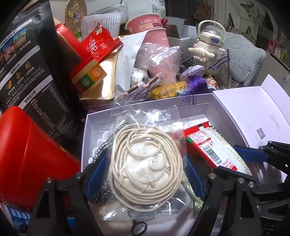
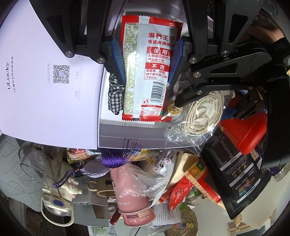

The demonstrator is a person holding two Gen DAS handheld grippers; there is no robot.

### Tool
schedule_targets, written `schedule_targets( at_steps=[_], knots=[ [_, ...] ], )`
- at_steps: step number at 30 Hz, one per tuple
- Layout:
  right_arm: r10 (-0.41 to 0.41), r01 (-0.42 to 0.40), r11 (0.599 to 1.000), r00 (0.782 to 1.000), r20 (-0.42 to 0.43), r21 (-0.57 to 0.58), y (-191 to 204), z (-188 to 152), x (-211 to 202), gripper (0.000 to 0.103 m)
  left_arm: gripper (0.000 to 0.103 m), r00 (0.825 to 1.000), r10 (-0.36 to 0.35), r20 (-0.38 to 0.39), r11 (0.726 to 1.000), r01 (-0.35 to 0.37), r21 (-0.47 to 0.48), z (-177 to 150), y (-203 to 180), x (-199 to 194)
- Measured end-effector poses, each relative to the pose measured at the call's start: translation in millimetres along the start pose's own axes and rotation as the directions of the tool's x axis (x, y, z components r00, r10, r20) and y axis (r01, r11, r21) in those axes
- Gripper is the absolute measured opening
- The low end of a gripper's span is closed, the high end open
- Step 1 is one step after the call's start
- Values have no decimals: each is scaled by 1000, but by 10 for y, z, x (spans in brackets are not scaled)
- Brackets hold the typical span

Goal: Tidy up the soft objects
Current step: 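Lower the bagged cable and packet into the box and open both grippers, then withdraw both grippers up and away from the gift box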

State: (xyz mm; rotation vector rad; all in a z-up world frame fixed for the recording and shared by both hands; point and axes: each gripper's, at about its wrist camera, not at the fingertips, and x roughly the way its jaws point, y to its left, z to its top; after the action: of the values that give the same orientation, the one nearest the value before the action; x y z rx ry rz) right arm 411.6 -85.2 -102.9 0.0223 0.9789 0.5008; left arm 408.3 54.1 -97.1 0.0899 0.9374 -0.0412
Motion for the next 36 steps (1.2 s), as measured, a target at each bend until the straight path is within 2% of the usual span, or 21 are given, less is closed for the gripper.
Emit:
schedule_targets(
  at_steps=[2,6,7,8,9,14,20,24,27,36],
  knots=[
    [-13,13,1000,1000,-8,-12,25,5,6,47,88,1000,-10,-28,1000,9,-19,9,33,40],
    [-28,28,1000,999,-21,-6,55,20,-24,52,89,999,-19,-28,1000,18,-26,24,51,-21],
    [-34,34,999,999,-16,-8,62,20,-40,55,89,999,-21,-25,999,20,-25,27,56,-44],
    [-43,43,999,999,-11,-10,70,22,-54,61,89,999,-25,-25,999,24,-28,29,64,-60],
    [-61,61,998,998,1,-11,78,23,-82,62,89,999,-29,-26,999,28,-33,34,74,-75],
    [-41,41,999,999,29,18,55,13,-208,74,89,1000,-11,8,999,11,-42,49,103,-245],
    [-45,45,999,994,101,7,99,-26,-451,75,89,998,-30,57,998,33,-45,42,83,-452],
    [-80,82,997,982,168,-6,126,-30,-723,75,89,996,-17,88,999,20,-28,33,28,-577],
    [-104,109,994,973,205,-11,143,-31,-901,75,89,993,-40,115,999,43,-24,41,-16,-725],
    [-124,139,990,941,314,-26,300,-83,-1535,75,89,971,-44,233,999,44,5,68,-135,-1424]
  ],
)
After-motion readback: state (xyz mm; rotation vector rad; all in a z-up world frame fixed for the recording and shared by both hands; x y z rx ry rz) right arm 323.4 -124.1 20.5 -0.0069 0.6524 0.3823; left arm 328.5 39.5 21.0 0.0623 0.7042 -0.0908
